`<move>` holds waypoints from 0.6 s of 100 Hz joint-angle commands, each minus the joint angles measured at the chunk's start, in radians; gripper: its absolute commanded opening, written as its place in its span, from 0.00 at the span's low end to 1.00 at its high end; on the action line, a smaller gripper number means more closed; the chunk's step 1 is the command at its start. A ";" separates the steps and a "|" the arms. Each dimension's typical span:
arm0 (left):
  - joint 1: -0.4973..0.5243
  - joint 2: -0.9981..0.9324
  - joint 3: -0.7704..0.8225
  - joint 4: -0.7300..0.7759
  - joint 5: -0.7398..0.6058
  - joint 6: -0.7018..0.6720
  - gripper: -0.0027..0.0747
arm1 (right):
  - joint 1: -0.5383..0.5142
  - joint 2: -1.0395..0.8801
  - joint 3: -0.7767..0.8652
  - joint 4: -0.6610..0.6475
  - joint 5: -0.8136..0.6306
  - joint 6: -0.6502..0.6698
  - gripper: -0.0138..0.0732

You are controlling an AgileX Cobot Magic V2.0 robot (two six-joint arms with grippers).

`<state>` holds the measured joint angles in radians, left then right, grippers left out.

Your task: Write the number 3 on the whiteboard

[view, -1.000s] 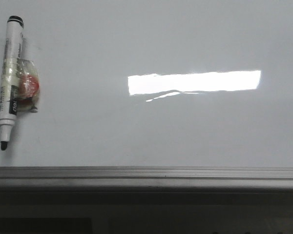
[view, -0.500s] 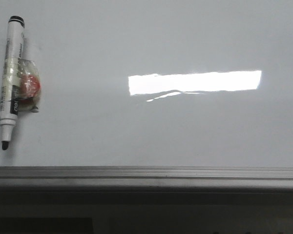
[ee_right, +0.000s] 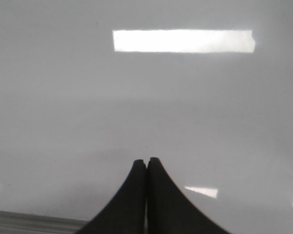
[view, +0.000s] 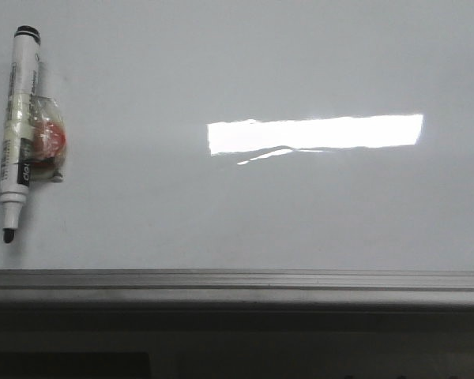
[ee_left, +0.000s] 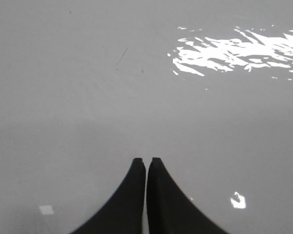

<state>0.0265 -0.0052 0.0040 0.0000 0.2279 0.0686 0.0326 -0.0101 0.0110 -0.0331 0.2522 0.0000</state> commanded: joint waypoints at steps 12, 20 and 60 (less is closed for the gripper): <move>-0.002 -0.025 0.034 -0.027 -0.107 -0.009 0.01 | -0.006 -0.016 0.024 -0.015 -0.137 -0.010 0.10; -0.002 -0.025 0.024 -0.107 -0.120 -0.011 0.01 | -0.006 -0.016 0.024 0.033 -0.137 -0.010 0.10; -0.002 0.159 -0.240 -0.109 0.127 -0.002 0.01 | -0.006 0.127 -0.139 0.157 0.000 -0.010 0.10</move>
<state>0.0265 0.0864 -0.1340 -0.1011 0.3504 0.0656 0.0326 0.0620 -0.0499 0.1161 0.3115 0.0000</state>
